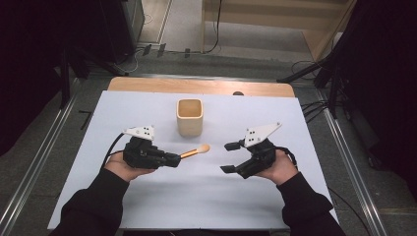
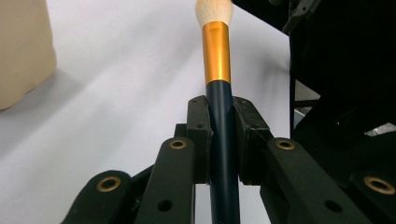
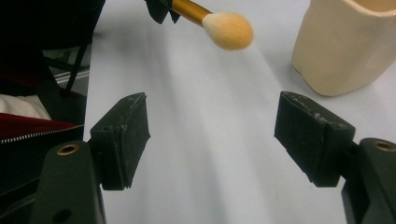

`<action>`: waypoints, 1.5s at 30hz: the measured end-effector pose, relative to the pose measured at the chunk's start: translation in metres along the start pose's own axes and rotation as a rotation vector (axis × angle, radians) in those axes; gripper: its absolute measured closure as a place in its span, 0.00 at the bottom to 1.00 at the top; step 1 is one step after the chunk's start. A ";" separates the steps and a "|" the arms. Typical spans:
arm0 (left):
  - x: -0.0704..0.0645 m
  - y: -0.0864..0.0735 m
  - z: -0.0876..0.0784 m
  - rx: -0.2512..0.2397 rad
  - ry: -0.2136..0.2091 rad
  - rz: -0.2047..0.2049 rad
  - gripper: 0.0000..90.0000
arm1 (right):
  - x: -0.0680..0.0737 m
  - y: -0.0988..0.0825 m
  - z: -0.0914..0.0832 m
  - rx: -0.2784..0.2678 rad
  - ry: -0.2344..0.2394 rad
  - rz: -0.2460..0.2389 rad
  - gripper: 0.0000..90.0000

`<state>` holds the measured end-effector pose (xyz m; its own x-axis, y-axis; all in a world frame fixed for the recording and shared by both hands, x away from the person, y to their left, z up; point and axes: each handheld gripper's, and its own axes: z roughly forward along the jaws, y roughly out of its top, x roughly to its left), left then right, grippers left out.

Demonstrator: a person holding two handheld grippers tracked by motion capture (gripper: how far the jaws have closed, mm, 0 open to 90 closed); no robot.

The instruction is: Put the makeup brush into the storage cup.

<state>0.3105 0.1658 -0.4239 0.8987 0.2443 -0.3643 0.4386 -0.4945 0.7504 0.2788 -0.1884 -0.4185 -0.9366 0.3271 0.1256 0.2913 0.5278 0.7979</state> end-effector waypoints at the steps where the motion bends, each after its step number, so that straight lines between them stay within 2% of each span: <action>1: 0.000 -0.001 -0.001 -0.005 0.003 -0.006 0.88 | 0.000 -0.001 0.000 -0.005 -0.003 0.004 0.30; 6: 0.002 -0.006 -0.003 -0.032 0.022 -0.046 0.88 | 0.003 -0.007 0.003 -0.034 -0.035 0.015 0.31; 10: 0.005 -0.012 -0.004 -0.070 0.034 -0.092 0.88 | 0.004 -0.011 0.006 -0.053 -0.047 0.048 0.30; 16: 0.002 -0.017 -0.003 -0.125 0.056 -0.105 0.88 | 0.006 -0.015 0.011 -0.106 -0.032 0.120 0.29; 20: 0.000 -0.017 -0.003 -0.181 0.041 -0.130 0.88 | 0.008 -0.015 0.016 -0.119 -0.072 0.147 0.31; 23: -0.005 -0.017 -0.003 -0.201 0.048 -0.129 0.88 | 0.010 -0.015 0.019 -0.147 -0.084 0.162 0.31; 25: -0.007 -0.018 -0.002 -0.213 0.052 -0.129 0.88 | 0.010 -0.015 0.021 -0.172 -0.081 0.186 0.31; 32: -0.012 -0.019 0.005 -0.233 0.065 -0.128 0.88 | 0.014 -0.014 0.027 -0.233 -0.080 0.227 0.32; 36: -0.014 -0.021 0.008 -0.257 0.059 -0.147 0.88 | 0.015 -0.013 0.032 -0.281 -0.057 0.276 0.32; 39: -0.016 -0.021 0.009 -0.281 0.055 -0.167 0.88 | 0.017 -0.012 0.035 -0.296 -0.056 0.277 0.32; 42: -0.019 -0.022 0.011 -0.289 0.058 -0.166 0.88 | 0.019 -0.011 0.038 -0.321 -0.045 0.284 0.33; 45: -0.020 -0.023 0.013 -0.300 0.053 -0.178 0.88 | 0.019 -0.011 0.042 -0.344 -0.028 0.314 0.35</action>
<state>0.2829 0.1612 -0.4409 0.8035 0.3518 -0.4803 0.5605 -0.1750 0.8095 0.2659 -0.1551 -0.4492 -0.8065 0.4532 0.3797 0.4737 0.1110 0.8737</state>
